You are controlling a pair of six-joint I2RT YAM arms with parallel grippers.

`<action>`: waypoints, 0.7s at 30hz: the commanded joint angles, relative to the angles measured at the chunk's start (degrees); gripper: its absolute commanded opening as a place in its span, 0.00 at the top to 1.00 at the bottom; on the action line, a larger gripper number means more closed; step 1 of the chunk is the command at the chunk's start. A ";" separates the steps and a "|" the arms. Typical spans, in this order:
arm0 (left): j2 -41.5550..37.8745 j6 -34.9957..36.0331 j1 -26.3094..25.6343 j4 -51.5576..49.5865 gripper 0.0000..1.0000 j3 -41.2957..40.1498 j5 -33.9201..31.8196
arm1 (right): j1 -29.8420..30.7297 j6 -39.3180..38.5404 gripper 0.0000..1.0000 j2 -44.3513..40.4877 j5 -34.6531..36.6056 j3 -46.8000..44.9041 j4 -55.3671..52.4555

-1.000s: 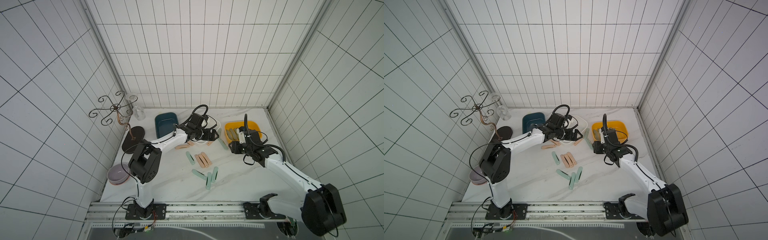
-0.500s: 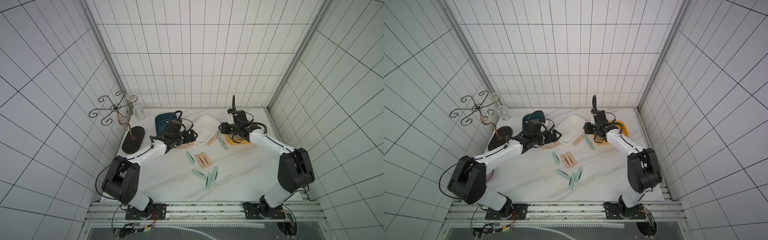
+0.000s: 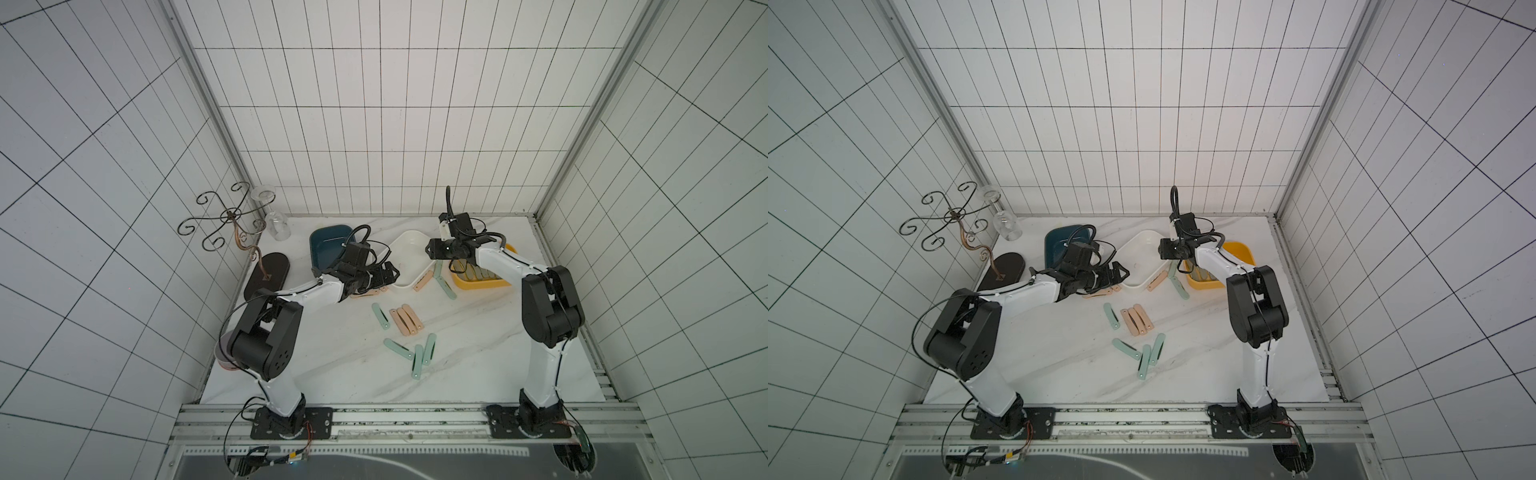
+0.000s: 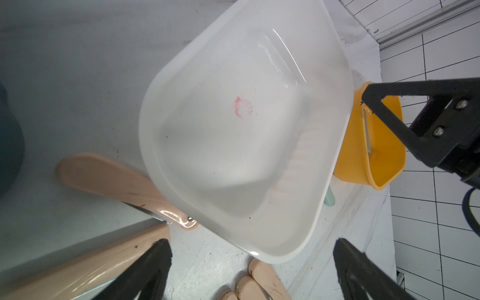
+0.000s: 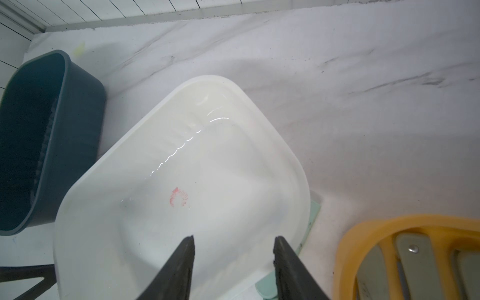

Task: Place the fruit knives into the storage box by color
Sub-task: Adjust the storage box at the center of the board.

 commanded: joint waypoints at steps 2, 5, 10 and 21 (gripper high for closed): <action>2.89 -1.69 1.48 4.77 0.03 3.85 2.05 | 2.95 -1.96 0.51 0.91 -0.48 5.05 -0.75; 5.07 -2.57 2.50 6.09 0.03 5.56 3.29 | 5.08 -1.96 0.51 1.03 -0.44 3.92 -0.30; 8.31 -3.42 3.82 7.27 0.03 8.99 5.16 | 8.54 -0.28 0.53 1.21 -1.33 2.42 0.95; 13.83 -3.68 6.85 6.92 0.03 15.93 7.60 | 11.00 2.35 0.53 1.48 -1.32 4.37 2.26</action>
